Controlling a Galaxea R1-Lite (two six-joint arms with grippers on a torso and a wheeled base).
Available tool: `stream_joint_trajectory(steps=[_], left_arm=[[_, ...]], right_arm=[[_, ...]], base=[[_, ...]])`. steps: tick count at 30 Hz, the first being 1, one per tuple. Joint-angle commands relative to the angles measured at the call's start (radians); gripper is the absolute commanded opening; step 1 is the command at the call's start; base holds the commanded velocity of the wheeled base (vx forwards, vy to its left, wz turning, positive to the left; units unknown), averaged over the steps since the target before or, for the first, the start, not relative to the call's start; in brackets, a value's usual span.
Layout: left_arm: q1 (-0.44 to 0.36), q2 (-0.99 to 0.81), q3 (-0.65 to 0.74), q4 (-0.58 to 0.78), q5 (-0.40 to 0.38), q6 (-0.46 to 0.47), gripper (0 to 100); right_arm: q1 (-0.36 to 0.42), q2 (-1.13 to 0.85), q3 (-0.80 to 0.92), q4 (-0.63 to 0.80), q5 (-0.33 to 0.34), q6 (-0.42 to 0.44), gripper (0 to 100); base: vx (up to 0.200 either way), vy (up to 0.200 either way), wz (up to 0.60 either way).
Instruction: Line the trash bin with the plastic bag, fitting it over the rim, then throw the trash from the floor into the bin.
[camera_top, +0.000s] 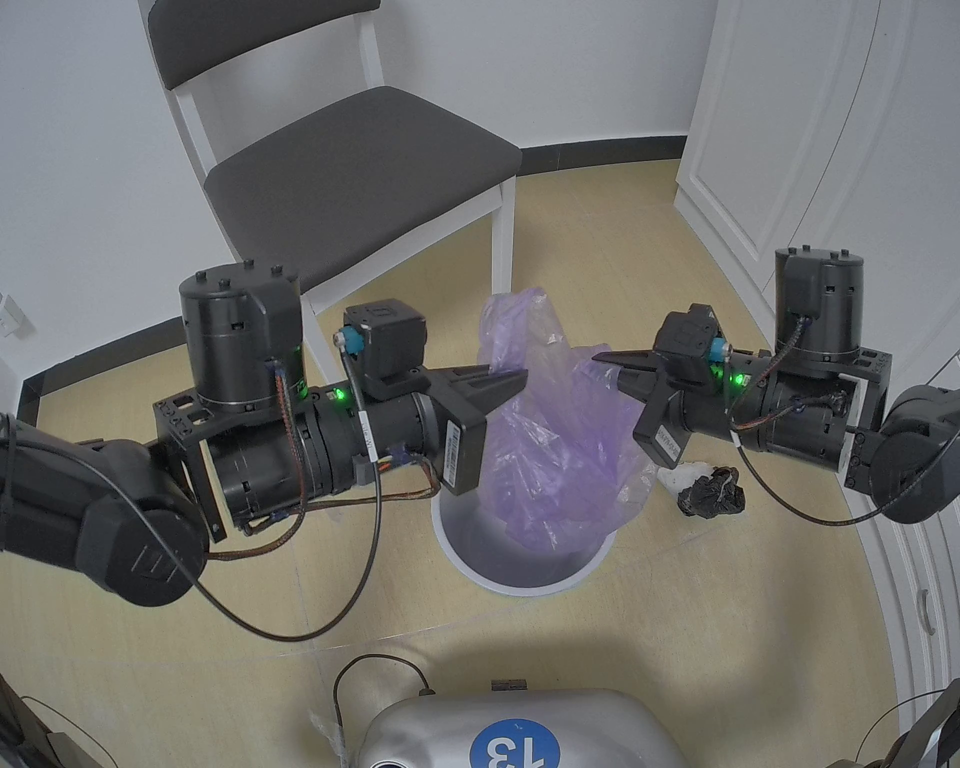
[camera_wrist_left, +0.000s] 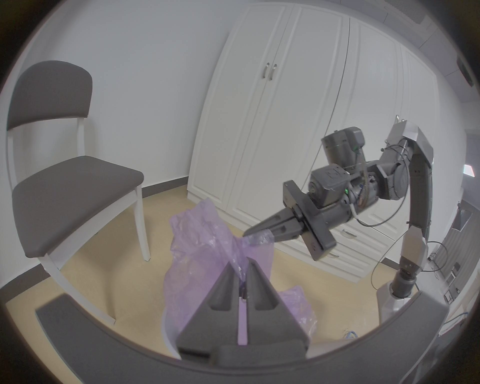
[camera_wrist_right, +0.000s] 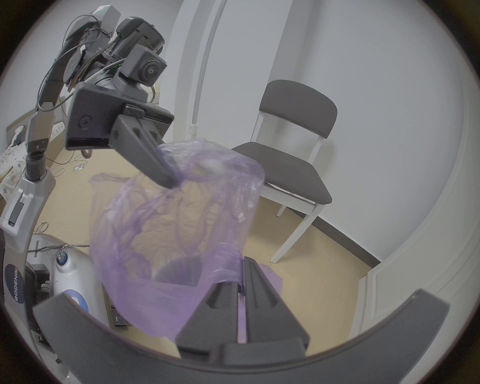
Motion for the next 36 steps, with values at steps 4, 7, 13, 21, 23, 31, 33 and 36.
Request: stream_joint_trajectory(steps=[4,7,13,21,23,31,33,36], left_arm=[[0.008,0.010,0.062,-0.009,0.000,-0.015,0],[0.012,-0.007,0.098,-0.024,0.000,-0.015,0],[0.048,-0.025,0.163,-0.107,0.000,-0.017,0],[0.063,-0.086,0.281,-0.135,-0.001,-0.022,0],[0.066,-0.085,0.290,-0.138,-0.001,-0.028,0],[0.083,-0.040,0.286,-0.179,-0.003,-0.060,0],[0.075,0.000,0.255,-0.208,-0.001,-0.100,0],[0.060,0.069,0.224,-0.282,0.002,-0.135,0]], right_arm=[[0.038,0.038,-0.001,-0.002,-0.026,0.006,0],[0.060,0.050,0.005,-0.011,-0.035,0.011,0],[0.112,0.099,-0.005,-0.054,-0.048,0.012,0],[0.198,0.170,-0.013,-0.091,-0.107,0.063,0],[0.198,0.174,-0.011,-0.091,-0.107,0.065,0],[0.061,0.181,0.027,-0.089,-0.094,0.066,0],[0.008,0.190,0.036,-0.089,-0.089,0.068,0],[-0.069,0.205,0.045,-0.092,-0.063,0.069,0]], base=[[0.000,0.000,0.00],[0.000,0.000,0.00],[0.000,0.000,0.00],[0.000,0.000,0.00],[0.000,0.000,0.00],[0.000,0.000,0.00],[0.000,0.000,0.00],[0.000,0.000,0.00]])
